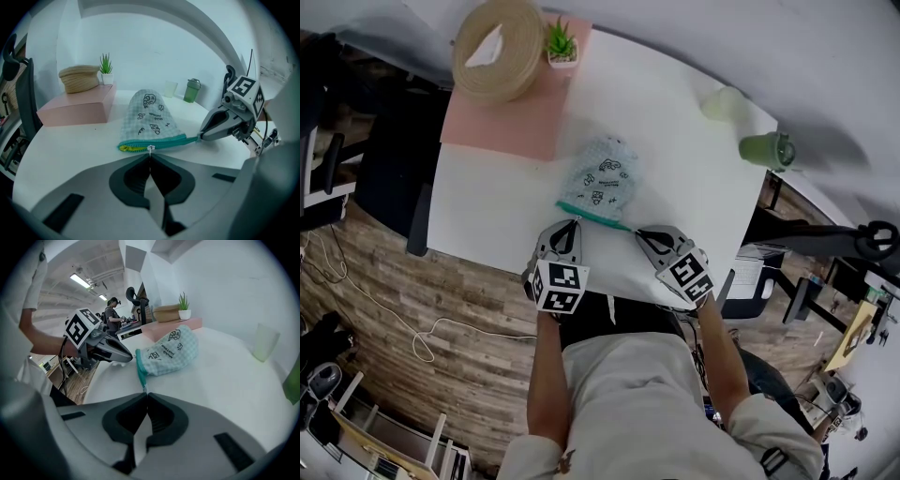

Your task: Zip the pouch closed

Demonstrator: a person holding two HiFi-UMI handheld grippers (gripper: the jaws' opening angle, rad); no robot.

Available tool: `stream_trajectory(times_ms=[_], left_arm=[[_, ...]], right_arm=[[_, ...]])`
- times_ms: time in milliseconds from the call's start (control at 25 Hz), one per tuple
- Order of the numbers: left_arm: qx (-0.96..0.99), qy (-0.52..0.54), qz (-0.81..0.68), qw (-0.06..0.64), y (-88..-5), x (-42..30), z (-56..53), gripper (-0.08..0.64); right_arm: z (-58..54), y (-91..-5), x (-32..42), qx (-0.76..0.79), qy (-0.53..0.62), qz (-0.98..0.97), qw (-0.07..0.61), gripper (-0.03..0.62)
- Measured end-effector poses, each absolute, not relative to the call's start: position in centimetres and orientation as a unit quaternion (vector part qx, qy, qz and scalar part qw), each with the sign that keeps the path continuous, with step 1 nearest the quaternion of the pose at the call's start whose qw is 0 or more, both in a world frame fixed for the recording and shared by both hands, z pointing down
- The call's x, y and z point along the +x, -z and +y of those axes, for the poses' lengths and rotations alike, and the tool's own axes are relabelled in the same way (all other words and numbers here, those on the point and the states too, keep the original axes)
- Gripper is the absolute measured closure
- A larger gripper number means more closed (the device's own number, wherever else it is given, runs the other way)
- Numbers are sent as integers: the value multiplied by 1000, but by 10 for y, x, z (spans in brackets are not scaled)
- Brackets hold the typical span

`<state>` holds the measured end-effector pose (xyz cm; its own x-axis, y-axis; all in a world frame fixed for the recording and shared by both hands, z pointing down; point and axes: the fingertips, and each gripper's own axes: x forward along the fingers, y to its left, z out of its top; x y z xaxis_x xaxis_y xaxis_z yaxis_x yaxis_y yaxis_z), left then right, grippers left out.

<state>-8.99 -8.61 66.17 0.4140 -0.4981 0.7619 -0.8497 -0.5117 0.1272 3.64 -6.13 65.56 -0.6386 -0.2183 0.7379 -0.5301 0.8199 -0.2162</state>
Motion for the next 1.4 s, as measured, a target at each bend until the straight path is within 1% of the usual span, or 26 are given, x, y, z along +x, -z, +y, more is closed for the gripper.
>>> stream_trajectory(times_ms=[800, 1080, 1320, 1400], left_arm=[[790, -345, -437, 255, -663, -123, -103, 561], [795, -344, -432, 252, -666, -122, -102, 561], [802, -340, -425, 248, -668, -122, -101, 560], [803, -339, -425, 245, -668, -121, -101, 560]], right_arm=[[-66, -657, 38, 231, -217, -873, 371, 589], [-69, -658, 37, 247, -212, -868, 375, 588], [-69, -660, 37, 264, -190, -863, 387, 579], [-68, -660, 36, 268, -190, -862, 387, 562]])
